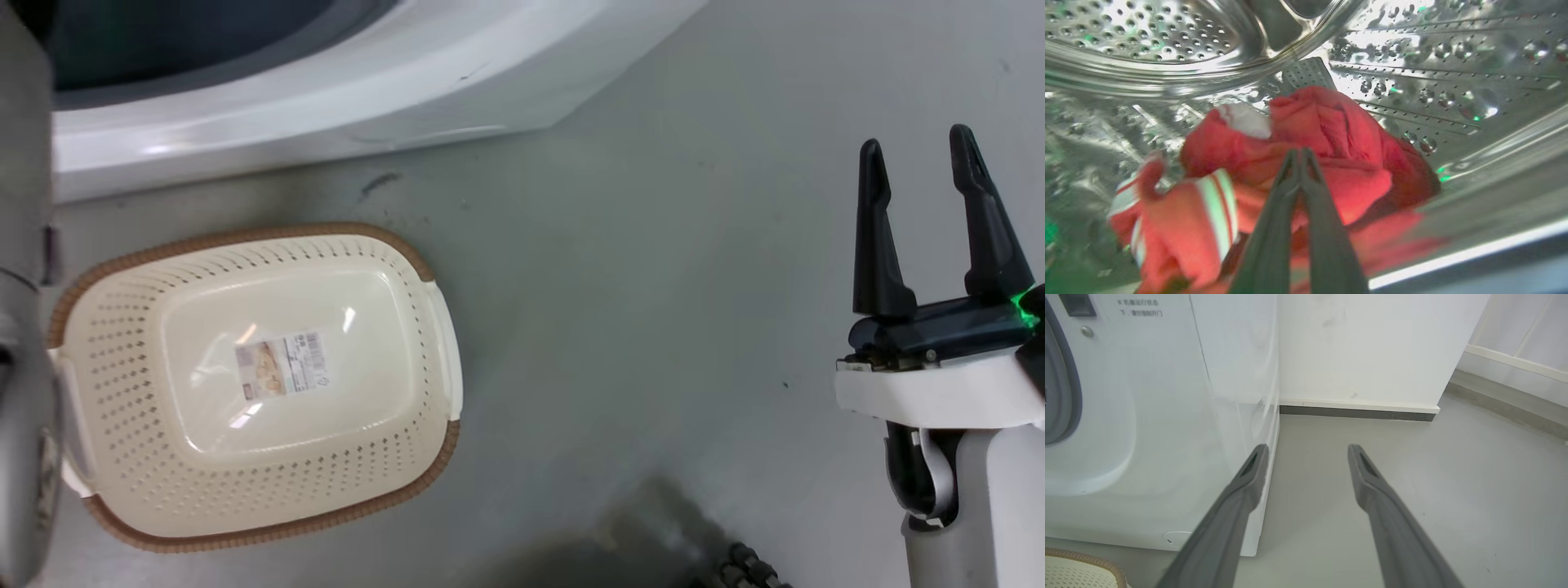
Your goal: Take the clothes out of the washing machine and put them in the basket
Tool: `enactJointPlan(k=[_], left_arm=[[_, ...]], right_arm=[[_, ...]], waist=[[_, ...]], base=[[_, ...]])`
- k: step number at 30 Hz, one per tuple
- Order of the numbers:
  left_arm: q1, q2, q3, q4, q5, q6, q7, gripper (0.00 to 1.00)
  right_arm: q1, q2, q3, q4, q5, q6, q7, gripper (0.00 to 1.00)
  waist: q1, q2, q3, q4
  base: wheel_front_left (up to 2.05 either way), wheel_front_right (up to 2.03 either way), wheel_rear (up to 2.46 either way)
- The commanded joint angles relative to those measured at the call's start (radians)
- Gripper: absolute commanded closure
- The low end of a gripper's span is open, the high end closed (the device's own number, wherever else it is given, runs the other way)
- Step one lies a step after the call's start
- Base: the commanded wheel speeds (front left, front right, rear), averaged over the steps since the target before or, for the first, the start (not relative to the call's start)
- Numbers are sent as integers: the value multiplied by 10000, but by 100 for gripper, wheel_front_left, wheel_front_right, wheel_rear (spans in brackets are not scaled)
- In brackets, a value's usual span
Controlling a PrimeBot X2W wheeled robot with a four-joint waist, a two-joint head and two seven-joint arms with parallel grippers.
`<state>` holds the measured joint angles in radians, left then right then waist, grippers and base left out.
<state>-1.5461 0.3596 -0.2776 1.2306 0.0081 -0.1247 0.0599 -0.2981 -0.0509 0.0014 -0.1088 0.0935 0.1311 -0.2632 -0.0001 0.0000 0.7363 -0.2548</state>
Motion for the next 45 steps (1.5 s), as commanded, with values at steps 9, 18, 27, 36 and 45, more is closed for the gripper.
enactJointPlan(k=[9,18,27,36,45], left_arm=[[2242,-847,-101,-103,-814,-44,-2286,100],[4247,-1384,-405,-1177,-1720,-48,-3208,100],[6345,-1194,-529,-3913,-2093,-50,-3257,100],[8302,-696,-548,-7215,-2256,163,-2817,100],[9913,-105,-446,-11062,-2522,559,-1428,100]], right_arm=[[814,11,-33,290,-593,-7,-24,0],[1745,8,15,535,-1039,-7,-24,0],[2414,8,-15,699,-1242,-7,-24,0],[3042,10,63,886,-1314,-7,-24,0],[3470,10,181,992,-1275,-7,-24,0]], waist=[[1,0,-2285,990],[1,0,-3836,1609],[1,0,-4970,2058],[1,0,-6001,2374],[1,0,-6623,2492]], base=[[0,0,0],[0,0,0],[0,0,0],[0,0,0],[0,0,0]])
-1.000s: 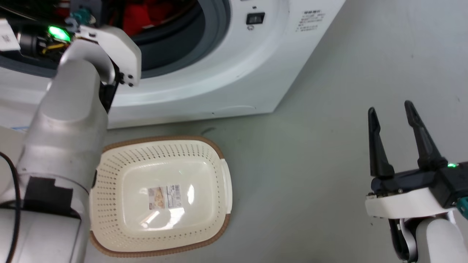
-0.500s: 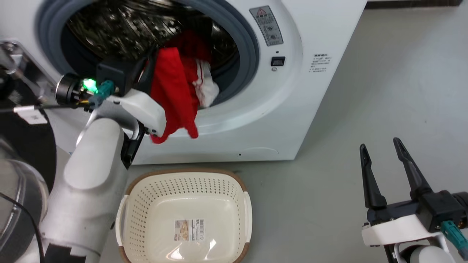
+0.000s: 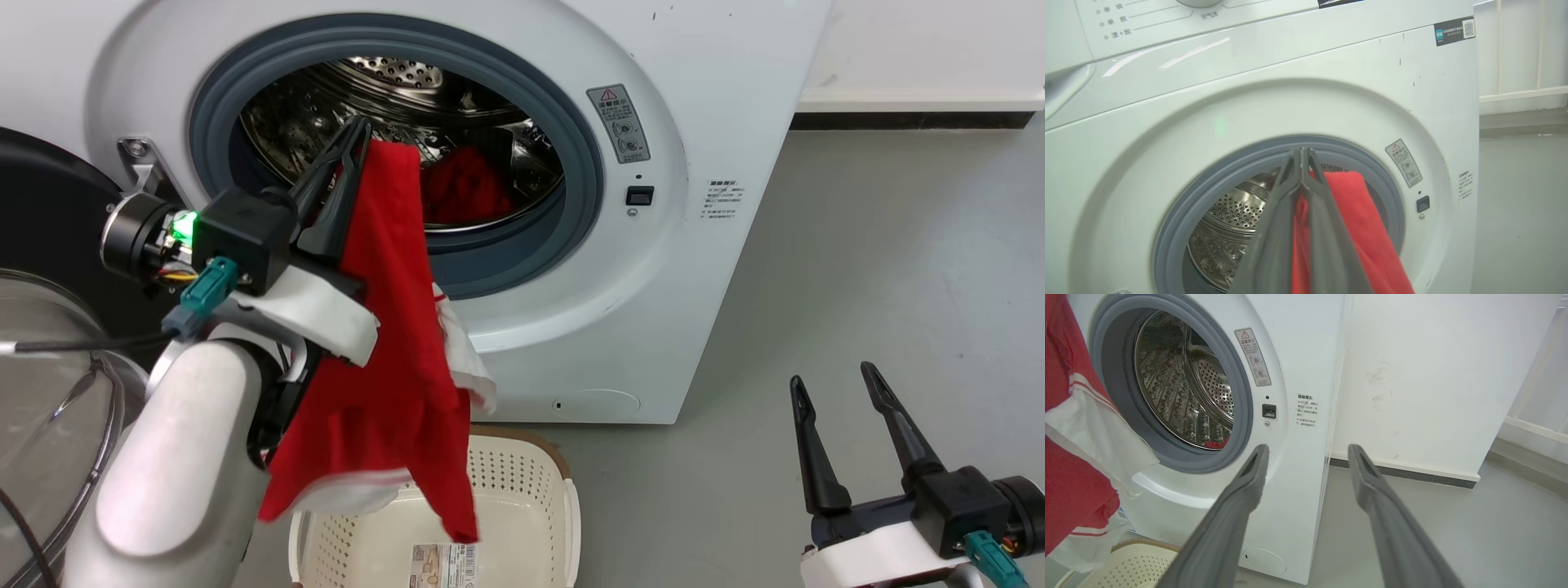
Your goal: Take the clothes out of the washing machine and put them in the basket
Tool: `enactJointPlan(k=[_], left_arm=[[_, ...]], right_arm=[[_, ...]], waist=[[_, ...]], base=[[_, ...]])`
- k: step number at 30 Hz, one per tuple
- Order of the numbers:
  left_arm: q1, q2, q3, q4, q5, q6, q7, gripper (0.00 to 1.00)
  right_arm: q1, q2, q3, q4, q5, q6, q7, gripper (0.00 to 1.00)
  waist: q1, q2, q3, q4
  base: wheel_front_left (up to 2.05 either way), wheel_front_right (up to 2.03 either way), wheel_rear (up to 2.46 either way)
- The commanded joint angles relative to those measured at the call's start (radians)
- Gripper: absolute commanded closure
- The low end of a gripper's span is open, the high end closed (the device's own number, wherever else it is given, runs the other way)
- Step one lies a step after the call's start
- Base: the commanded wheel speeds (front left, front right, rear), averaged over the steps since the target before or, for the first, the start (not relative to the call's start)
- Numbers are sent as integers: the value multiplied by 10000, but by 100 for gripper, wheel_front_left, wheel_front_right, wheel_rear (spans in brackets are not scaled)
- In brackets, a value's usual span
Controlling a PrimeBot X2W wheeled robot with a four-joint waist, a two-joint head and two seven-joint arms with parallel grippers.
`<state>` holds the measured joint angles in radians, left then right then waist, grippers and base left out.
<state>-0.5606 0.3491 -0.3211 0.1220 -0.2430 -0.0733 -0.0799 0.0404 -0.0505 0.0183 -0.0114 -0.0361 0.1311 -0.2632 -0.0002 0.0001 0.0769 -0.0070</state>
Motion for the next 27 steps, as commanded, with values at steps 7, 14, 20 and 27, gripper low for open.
enactJointPlan(k=[7,14,20,27], left_arm=[[969,367,42,-2316,-148,317,826,100],[1816,597,-122,-3588,-151,477,1307,100],[2564,653,-309,-3575,-330,514,1411,100],[3246,453,-756,-2580,-547,339,1164,100]], right_arm=[[210,6,3,48,61,-7,-24,0],[168,6,22,90,108,-7,-24,0],[-54,6,-18,58,64,-7,-24,0],[-457,6,-150,-51,-67,-7,-24,0]], waist=[[2,-1,-101,67],[2,-1,-12,50],[2,-1,274,-25],[2,-1,1057,-213]], base=[[0,0,0],[0,0,0],[0,0,0],[0,0,0]])
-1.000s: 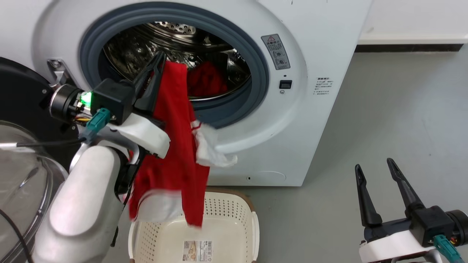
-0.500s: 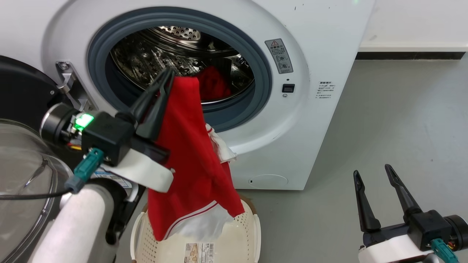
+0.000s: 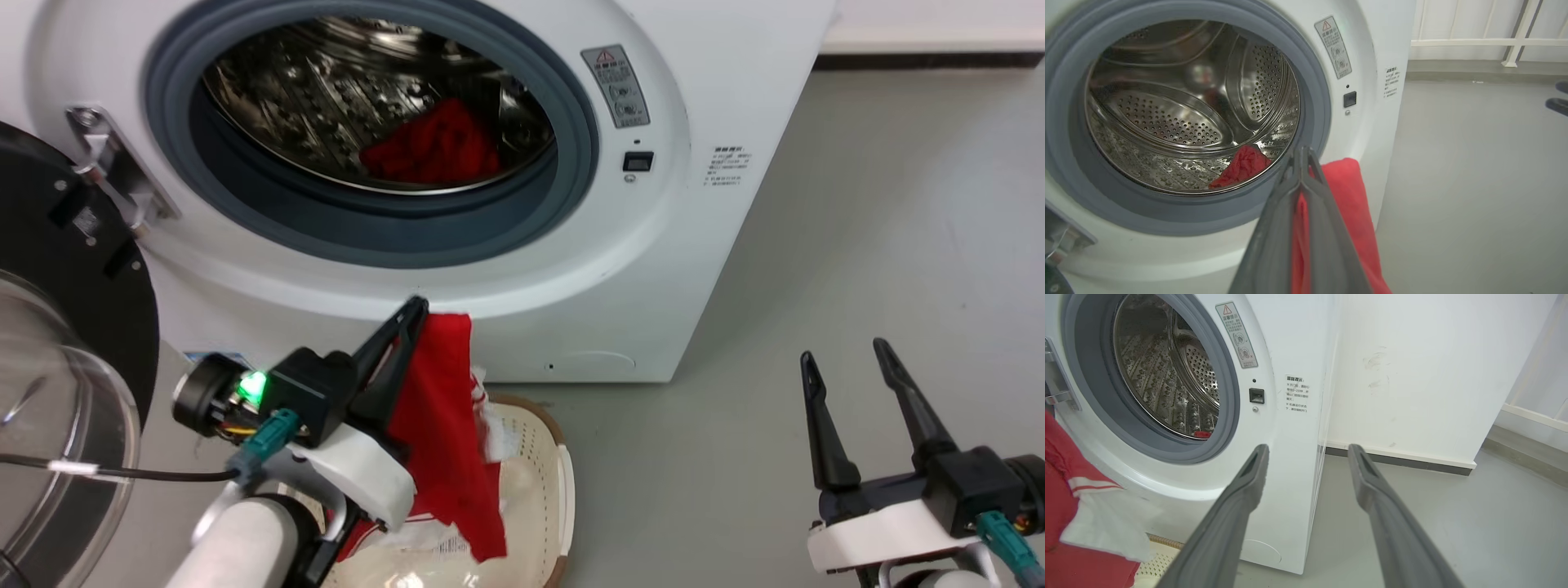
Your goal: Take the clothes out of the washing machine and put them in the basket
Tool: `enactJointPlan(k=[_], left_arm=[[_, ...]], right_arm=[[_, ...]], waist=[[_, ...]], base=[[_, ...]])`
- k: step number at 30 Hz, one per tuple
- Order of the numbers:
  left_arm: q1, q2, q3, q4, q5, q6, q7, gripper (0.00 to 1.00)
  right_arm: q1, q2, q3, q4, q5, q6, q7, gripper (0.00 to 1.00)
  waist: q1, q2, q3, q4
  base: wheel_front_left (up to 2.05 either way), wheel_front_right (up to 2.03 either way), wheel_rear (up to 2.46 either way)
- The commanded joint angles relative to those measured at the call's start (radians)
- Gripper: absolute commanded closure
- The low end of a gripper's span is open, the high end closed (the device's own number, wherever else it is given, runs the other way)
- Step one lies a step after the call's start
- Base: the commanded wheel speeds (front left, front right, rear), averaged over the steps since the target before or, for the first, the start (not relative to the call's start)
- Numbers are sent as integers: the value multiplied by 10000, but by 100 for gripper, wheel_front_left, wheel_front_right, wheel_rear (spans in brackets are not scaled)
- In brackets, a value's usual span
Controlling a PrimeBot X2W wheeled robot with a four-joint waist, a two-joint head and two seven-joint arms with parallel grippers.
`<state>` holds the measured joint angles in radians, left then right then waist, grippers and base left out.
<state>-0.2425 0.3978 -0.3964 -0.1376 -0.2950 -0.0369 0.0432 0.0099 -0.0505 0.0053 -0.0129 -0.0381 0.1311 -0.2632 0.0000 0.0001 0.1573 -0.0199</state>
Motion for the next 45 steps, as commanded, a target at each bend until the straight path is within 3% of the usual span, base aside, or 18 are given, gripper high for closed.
enactJointPlan(k=[1,15,29,35,42,43,44,45], left_arm=[[103,-107,-79,279,-78,-62,-129,100],[-1243,-709,-459,5130,-370,-562,-1319,100],[-4851,-1610,-1271,11476,-576,-900,-1592,100],[-5889,-1797,-1823,13082,-280,-922,-1305,100],[-6189,-1997,-2288,13839,-539,-925,-994,100],[-6155,-2010,-2316,13882,-596,-926,-987,16],[-6107,-2045,-2329,13902,-686,-926,-1044,0],[-6035,-2099,-2349,13924,-759,-927,-1076,0]], right_arm=[[-247,6,-45,-60,-59,-7,-24,0],[-1937,9,-98,-516,164,-7,-24,0],[-3279,11,-404,-978,688,-7,-24,0],[-3502,11,-480,-1070,786,-7,-24,0],[-3658,11,-507,-1034,799,-7,-24,0],[-3676,11,-499,-1016,816,-7,-24,0],[-3675,9,-495,-994,825,-7,-24,0],[-3675,11,-489,-967,824,-7,-24,0]], waist=[[0,-1,400,-105],[0,-1,3800,-1039],[0,-1,6630,-1535],[0,-1,7341,-1571],[0,-1,7529,-1554],[0,-1,7478,-1558],[0,-1,7404,-1559],[0,-1,7314,-1554]], base=[[0,0,0],[0,0,0],[0,0,0],[0,0,0],[0,0,0],[0,0,0],[0,0,0],[0,0,0]])
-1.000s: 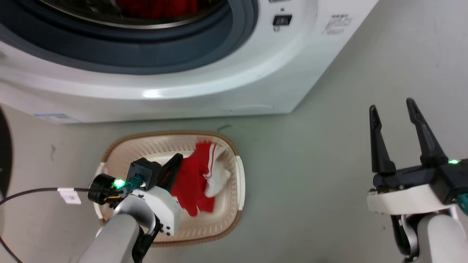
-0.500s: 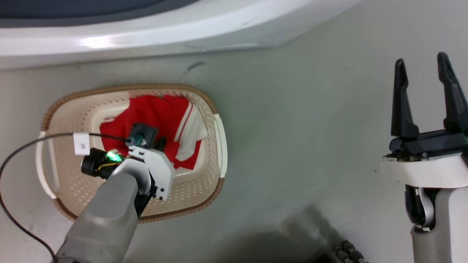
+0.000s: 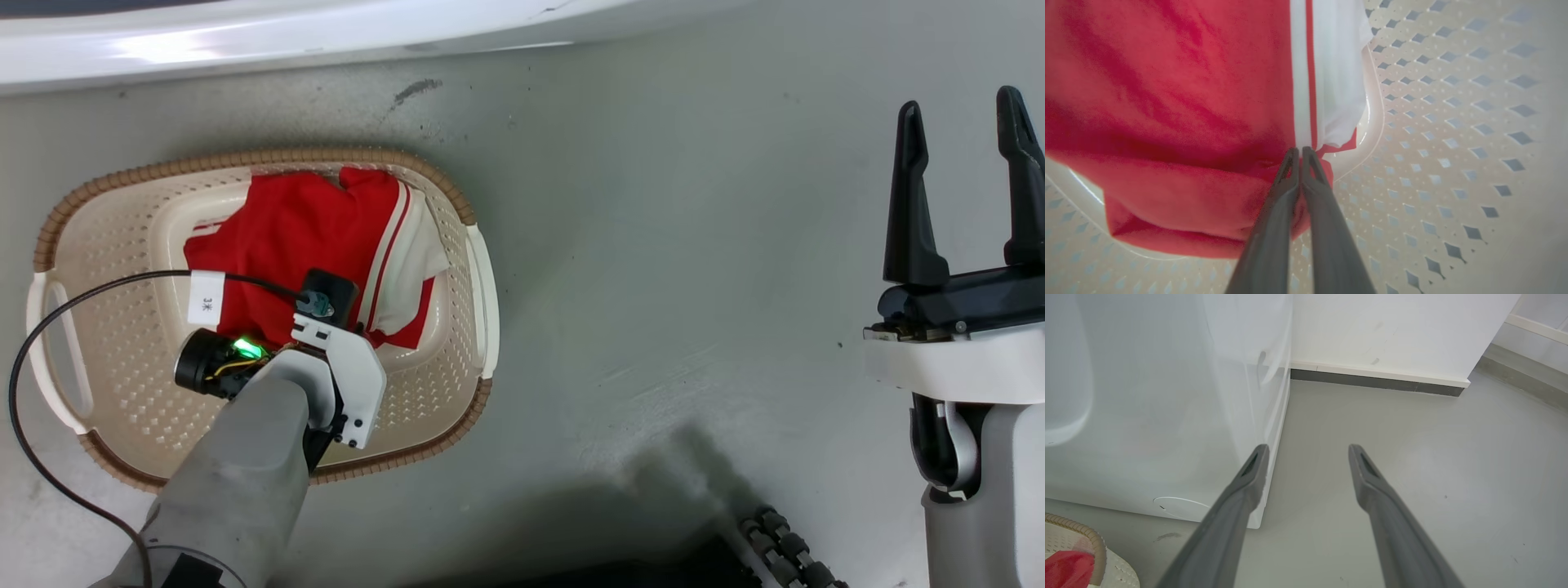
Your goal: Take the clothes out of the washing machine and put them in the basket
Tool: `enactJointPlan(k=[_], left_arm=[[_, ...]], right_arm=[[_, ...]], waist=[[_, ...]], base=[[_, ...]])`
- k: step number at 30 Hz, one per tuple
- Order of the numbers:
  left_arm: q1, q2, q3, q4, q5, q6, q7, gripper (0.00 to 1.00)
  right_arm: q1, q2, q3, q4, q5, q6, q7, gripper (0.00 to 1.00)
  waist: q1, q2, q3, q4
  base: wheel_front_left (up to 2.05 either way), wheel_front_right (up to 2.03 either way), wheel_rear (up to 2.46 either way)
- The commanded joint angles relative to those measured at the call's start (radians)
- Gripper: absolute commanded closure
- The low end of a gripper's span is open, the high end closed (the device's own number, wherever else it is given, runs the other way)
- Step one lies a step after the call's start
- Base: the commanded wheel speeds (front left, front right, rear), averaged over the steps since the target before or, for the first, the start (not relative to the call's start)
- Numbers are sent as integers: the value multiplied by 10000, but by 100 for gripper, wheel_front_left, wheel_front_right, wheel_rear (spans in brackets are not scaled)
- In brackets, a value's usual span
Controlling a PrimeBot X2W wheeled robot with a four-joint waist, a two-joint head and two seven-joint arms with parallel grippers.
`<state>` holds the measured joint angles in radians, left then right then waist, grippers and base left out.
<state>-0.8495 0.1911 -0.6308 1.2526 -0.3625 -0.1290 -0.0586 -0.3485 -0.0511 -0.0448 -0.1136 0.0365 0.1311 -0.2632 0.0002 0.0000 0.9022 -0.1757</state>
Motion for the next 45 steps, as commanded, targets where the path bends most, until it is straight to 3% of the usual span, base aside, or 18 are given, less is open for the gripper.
enactJointPlan(k=[1,16,26,35,39,45], left_arm=[[35,-32,-5,22,-84,-6,-58,0],[1122,-313,208,-315,-835,-4,-2038,0],[2543,186,1605,-3795,-466,813,-2066,0],[3510,491,2954,-6465,238,1019,-2069,0],[3184,578,3393,-7074,458,986,-2069,0],[1767,742,3644,-6792,816,1006,-2070,0]], right_arm=[[-91,16,12,39,78,-7,-24,0],[831,13,105,517,-242,-7,-24,0],[1621,13,136,758,-443,-7,-24,0],[2096,13,261,859,-434,-7,-23,0],[2110,13,343,822,-392,-7,-24,0],[1808,13,472,692,-273,-7,-24,0]], waist=[[-2,0,-134,4],[-2,0,-2636,705],[-2,0,-4121,1073],[-2,0,-4998,1003],[-2,0,-5052,861],[-2,0,-4575,544]], base=[[0,0,0],[0,0,0],[0,0,0],[0,0,0],[0,0,0],[0,0,0]])
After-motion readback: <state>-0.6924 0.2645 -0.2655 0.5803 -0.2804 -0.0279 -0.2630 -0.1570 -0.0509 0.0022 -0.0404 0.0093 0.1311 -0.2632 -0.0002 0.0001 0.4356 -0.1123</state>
